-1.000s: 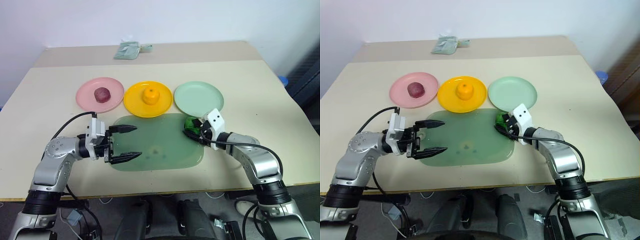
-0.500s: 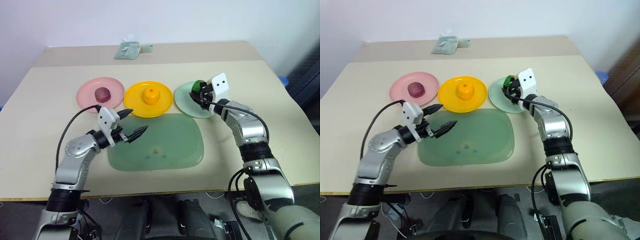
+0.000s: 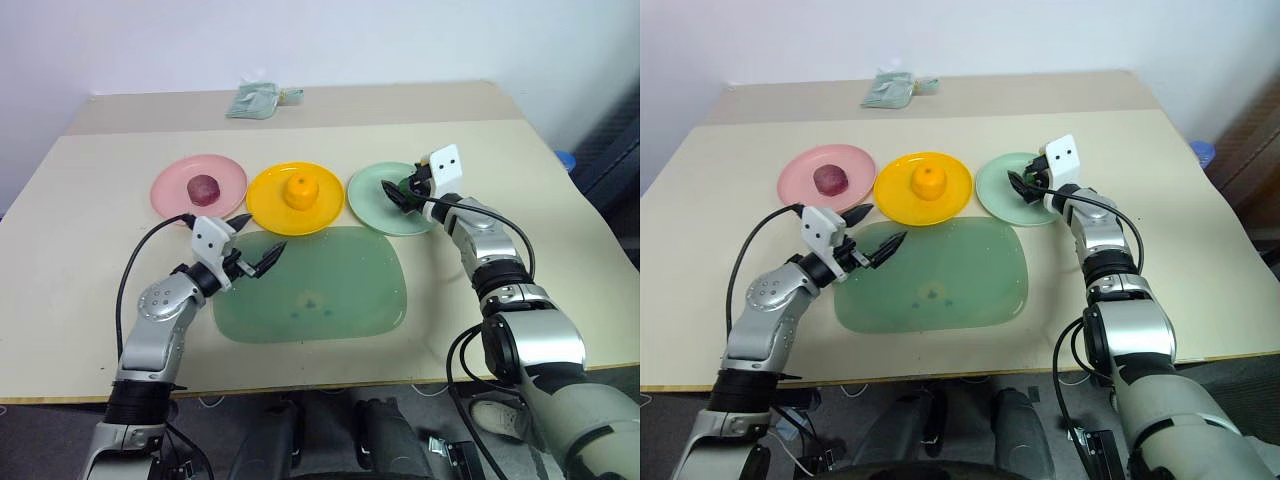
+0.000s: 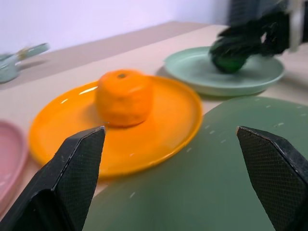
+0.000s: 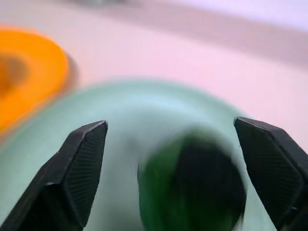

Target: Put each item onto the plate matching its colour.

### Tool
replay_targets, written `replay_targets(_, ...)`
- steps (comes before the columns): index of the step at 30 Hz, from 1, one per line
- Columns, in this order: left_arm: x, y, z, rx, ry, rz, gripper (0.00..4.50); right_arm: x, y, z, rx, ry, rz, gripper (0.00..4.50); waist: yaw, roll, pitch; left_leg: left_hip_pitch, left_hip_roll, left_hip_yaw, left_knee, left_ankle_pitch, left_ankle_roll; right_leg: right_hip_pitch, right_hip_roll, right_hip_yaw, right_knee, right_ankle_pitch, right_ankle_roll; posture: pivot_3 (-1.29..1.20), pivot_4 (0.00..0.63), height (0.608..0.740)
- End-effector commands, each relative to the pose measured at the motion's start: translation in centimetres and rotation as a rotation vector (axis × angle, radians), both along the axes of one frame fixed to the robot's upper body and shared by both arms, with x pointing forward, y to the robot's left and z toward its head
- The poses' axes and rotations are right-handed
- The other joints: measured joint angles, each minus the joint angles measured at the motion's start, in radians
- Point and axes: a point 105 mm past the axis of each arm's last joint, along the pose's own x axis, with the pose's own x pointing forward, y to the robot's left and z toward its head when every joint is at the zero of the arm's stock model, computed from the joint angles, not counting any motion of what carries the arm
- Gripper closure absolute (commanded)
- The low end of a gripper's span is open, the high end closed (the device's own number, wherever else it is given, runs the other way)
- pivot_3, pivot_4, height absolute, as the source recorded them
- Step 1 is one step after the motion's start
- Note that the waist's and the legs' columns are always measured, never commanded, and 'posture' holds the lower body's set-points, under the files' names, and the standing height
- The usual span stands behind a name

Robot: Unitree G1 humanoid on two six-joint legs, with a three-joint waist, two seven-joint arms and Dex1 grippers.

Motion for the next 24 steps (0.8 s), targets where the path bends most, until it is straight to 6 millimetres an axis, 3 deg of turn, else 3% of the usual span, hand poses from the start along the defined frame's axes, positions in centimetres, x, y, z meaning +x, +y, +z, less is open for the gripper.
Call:
replay_targets(1,-0.4,1.8,1.1,0.000,-0.072,0.051,0.00,-3.0,-0.5,3.6,0.028,-0.152,0.075,0.09,0.003,0.000,0.000,0.000,0.000,0.000,0.000,0.000,0.000,0.000,0.000,0.000,0.000,0.000,0.000,0.00,0.150,0.740)
replay_targets(8,-2.2,4.3,1.8,-0.022,-0.087,0.051,0.00,-11.3,-1.8,2.9,0.010,-0.127,0.119,0.09,0.010,0.000,0.000,0.000,0.000,0.000,0.001,-0.001,0.001,0.000,-0.001,0.000,0.000,0.000,0.000,0.00,0.150,0.740)
replay_targets(12,-4.2,5.6,1.8,-0.023,-0.031,-0.019,0.00,-15.5,-4.1,1.8,0.009,-0.094,0.001,0.09,0.013,0.001,0.000,0.000,0.001,0.000,0.000,-0.001,0.001,0.000,-0.001,0.001,0.000,0.000,0.000,0.00,0.150,0.740)
replay_targets(17,-5.4,6.0,2.0,-0.017,0.001,-0.042,0.00,-18.8,-5.6,-0.3,-0.001,-0.015,-0.069,0.09,0.026,0.000,-0.001,0.001,0.001,0.000,0.001,-0.001,0.001,0.002,-0.001,0.001,-0.001,-0.003,-0.004,0.00,0.150,0.740)
replay_targets(24,-5.6,5.3,1.9,-0.019,0.033,-0.068,0.00,-20.5,-6.3,-1.1,0.011,0.013,-0.090,0.09,0.024,0.000,-0.001,0.001,0.001,0.000,0.002,-0.001,0.001,0.004,-0.001,0.000,-0.002,-0.003,-0.004,0.00,0.150,0.740)
